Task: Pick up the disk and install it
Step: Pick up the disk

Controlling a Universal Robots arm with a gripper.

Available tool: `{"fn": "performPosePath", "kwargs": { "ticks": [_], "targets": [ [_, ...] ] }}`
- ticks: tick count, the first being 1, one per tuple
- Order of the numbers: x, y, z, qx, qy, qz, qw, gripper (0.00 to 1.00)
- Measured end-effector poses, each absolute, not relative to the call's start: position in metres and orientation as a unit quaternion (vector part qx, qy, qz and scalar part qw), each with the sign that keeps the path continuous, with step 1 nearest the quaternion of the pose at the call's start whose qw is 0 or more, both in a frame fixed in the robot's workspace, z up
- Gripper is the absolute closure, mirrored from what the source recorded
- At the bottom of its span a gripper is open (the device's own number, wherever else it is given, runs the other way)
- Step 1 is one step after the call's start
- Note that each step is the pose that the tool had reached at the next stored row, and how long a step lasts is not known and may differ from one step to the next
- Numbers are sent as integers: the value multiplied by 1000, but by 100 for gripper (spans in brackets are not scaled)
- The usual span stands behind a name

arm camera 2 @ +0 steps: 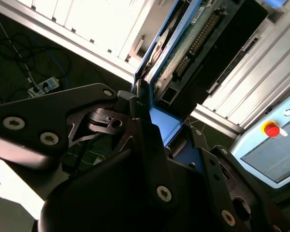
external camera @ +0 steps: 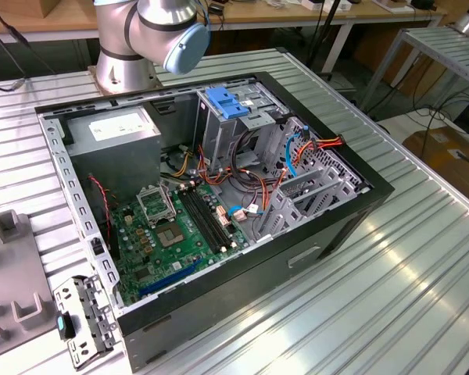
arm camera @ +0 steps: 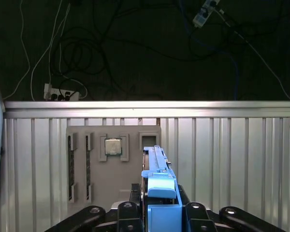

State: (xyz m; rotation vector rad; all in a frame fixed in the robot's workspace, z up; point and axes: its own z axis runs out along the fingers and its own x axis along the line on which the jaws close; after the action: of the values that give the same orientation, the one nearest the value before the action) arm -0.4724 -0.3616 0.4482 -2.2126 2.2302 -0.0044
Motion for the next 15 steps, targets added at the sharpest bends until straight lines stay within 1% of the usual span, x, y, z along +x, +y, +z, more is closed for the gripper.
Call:
{"fn": "performPosePath", "kwargs": {
  "ticks": [15],
  "targets": [
    [-472,-362,467,-704,710,-2,-1,63]
  ]
}}
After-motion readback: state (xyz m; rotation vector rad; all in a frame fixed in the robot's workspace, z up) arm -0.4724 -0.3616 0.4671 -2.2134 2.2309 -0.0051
